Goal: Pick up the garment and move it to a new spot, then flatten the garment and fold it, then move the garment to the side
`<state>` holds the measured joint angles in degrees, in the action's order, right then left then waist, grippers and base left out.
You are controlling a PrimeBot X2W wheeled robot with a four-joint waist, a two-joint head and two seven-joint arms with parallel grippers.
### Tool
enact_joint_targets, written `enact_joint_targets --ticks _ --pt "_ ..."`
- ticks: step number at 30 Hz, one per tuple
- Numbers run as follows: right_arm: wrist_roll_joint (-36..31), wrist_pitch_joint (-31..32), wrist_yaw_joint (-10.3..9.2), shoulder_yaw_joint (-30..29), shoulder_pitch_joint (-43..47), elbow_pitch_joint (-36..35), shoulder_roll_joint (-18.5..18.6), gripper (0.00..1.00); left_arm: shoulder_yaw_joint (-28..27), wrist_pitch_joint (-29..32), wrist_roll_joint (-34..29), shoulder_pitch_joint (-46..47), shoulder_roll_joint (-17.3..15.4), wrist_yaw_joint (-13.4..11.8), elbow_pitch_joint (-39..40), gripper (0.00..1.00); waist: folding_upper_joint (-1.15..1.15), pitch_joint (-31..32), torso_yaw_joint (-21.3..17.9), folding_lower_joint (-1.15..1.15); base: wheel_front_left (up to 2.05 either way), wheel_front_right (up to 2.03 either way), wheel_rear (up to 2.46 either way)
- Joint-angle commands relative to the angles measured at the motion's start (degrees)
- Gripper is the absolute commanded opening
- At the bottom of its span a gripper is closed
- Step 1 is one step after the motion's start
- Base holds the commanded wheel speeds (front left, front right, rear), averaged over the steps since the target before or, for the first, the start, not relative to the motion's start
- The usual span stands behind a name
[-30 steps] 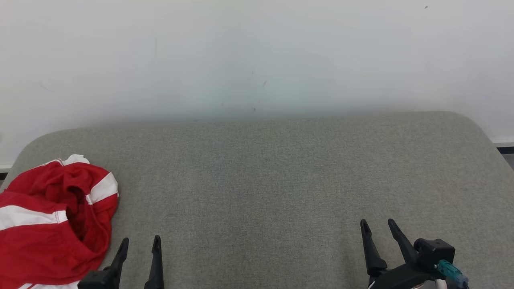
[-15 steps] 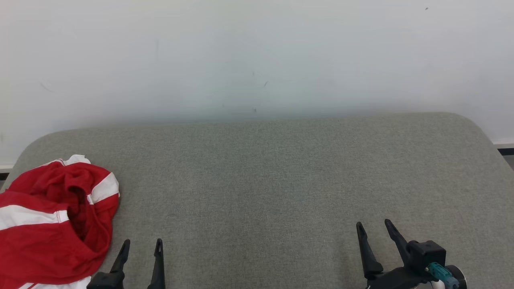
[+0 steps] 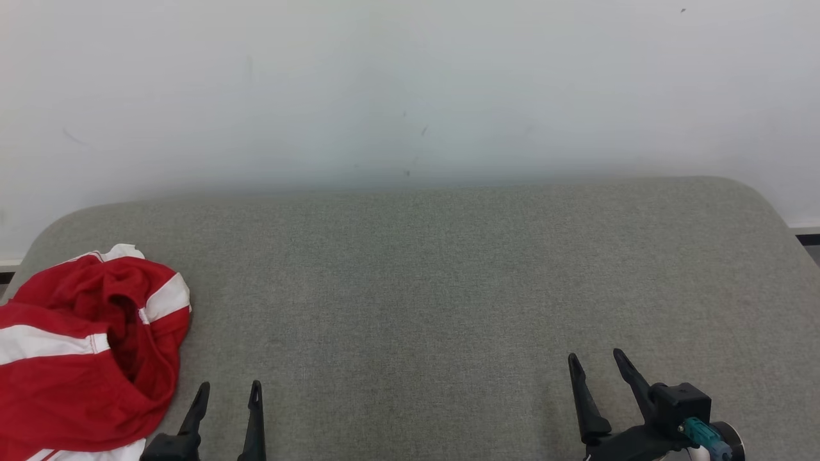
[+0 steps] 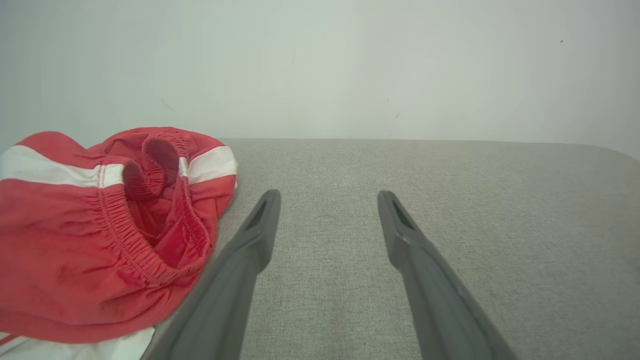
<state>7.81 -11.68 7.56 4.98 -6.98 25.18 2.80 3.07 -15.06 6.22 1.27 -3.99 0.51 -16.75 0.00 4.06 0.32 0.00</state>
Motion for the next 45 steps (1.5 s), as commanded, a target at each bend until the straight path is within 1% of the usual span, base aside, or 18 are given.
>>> enact_joint_targets --ticks 1,5,11,12,16,22,30,36,45 --pt "0.03 -0.41 -0.14 -0.2 0.13 0.06 0.15 1.0 -0.08 -0.17 0.25 0.5 0.15 -0.15 -0.2 1.0 0.0 -0.07 0.41 0.0 0.0 0.0 0.0" --pt "0.07 -0.44 -0.14 -0.17 0.36 -0.06 0.13 1.0 -0.67 -0.17 1.37 0.6 0.35 -0.43 -0.28 1.0 0.0 -0.19 2.37 0.0 0.0 0.0 0.0" --pt "0.22 -0.53 -0.14 -0.45 0.88 -0.07 0.13 1.0 -1.87 -0.14 2.38 0.1 -0.01 -0.21 -0.44 1.0 0.0 -0.13 8.0 0.0 0.0 0.0 0.0" --pt "0.22 -0.53 -0.14 -0.45 0.88 -0.07 0.13 1.0 -1.87 -0.14 2.38 0.1 -0.01 -0.21 -0.44 1.0 0.0 -0.13 8.0 0.0 0.0 0.0 0.0" --pt "1.02 -0.8 -0.14 0.07 1.05 0.11 0.13 1.0 -2.82 -0.13 2.17 -0.96 -0.02 -0.88 0.13 1.0 0.0 0.14 12.29 0.0 0.0 0.0 0.0" --pt "1.82 -1.22 -0.14 0.83 1.28 0.58 0.13 1.0 -4.29 -0.14 2.25 -2.23 -0.97 -1.1 0.98 1.0 0.0 0.64 18.33 0.0 0.0 0.0 0.0" --pt "3.27 -1.94 -0.14 1.69 1.54 1.73 0.13 1.0 -4.69 -0.13 1.58 -3.96 -1.46 -1.97 2.75 1.0 0.0 1.19 25.71 0.0 0.0 0.0 0.0" --pt "3.79 -2.02 -0.14 4.23 -1.11 2.53 0.14 1.0 -5.81 -0.14 2.47 -5.44 -1.1 -3.45 5.35 1.0 0.0 -0.5 27.55 0.0 0.0 0.0 0.0" --pt "4.91 -2.51 -0.14 7.19 -3.68 4.81 0.14 1.0 -6.75 -0.13 3.05 -7.78 -0.84 -4.77 7.72 1.0 0.0 -1.24 28.11 0.0 0.0 0.0 0.0"
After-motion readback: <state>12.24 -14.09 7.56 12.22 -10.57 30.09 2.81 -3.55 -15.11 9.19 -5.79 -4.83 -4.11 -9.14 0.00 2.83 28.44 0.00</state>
